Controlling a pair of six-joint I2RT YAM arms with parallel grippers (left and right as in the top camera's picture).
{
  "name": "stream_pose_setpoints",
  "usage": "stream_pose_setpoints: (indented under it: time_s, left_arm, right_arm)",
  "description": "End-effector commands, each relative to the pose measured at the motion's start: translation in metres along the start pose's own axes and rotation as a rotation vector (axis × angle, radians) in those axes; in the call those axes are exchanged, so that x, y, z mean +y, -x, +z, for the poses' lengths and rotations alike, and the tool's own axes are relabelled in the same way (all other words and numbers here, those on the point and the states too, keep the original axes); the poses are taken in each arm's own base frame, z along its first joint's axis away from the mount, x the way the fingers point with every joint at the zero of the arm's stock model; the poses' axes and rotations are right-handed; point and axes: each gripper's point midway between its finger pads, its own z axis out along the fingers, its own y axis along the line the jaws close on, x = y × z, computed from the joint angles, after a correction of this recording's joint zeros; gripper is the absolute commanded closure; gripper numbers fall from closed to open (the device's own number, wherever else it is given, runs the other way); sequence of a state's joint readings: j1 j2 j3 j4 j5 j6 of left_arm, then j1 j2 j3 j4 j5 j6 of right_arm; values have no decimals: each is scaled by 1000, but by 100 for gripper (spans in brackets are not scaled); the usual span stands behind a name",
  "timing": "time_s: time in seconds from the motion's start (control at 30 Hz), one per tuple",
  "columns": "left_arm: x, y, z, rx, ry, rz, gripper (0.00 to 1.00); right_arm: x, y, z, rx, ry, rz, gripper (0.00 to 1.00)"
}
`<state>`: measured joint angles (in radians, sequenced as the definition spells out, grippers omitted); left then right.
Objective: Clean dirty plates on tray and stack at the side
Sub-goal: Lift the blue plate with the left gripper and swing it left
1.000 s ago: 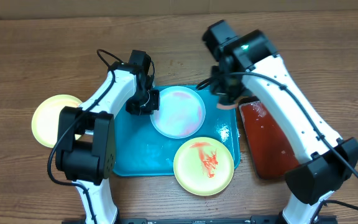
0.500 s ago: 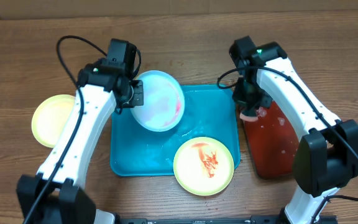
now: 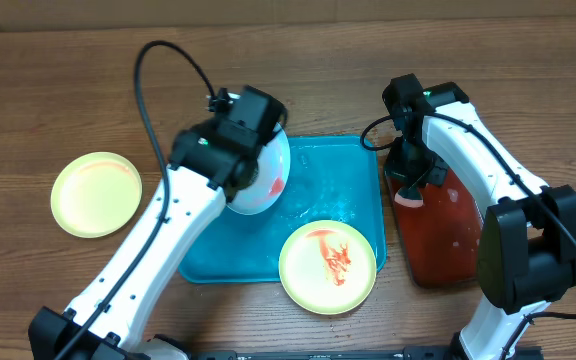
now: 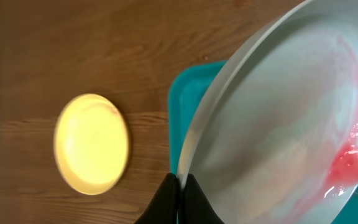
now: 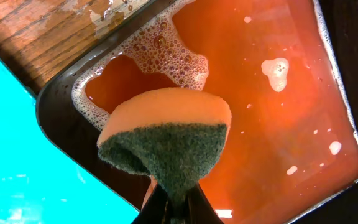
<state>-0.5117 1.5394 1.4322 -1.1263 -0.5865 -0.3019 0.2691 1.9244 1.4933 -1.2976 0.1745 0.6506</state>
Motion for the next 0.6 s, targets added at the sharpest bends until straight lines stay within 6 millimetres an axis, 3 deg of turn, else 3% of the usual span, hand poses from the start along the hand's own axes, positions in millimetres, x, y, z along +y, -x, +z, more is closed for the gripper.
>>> stream_pose_setpoints:
  time_s: [0.0, 0.27, 0.57]
  left_arm:
    - [24, 13, -19, -109, 176, -15, 96]
    - [32, 24, -43, -213, 342, 86, 95]
    - [23, 34, -76, -327, 468, 231, 95]
  right_arm:
    - [1, 0, 1, 3, 10, 0, 96]
    - [2, 0, 1, 3, 13, 1, 96]
    - [2, 1, 1, 2, 14, 0, 96]
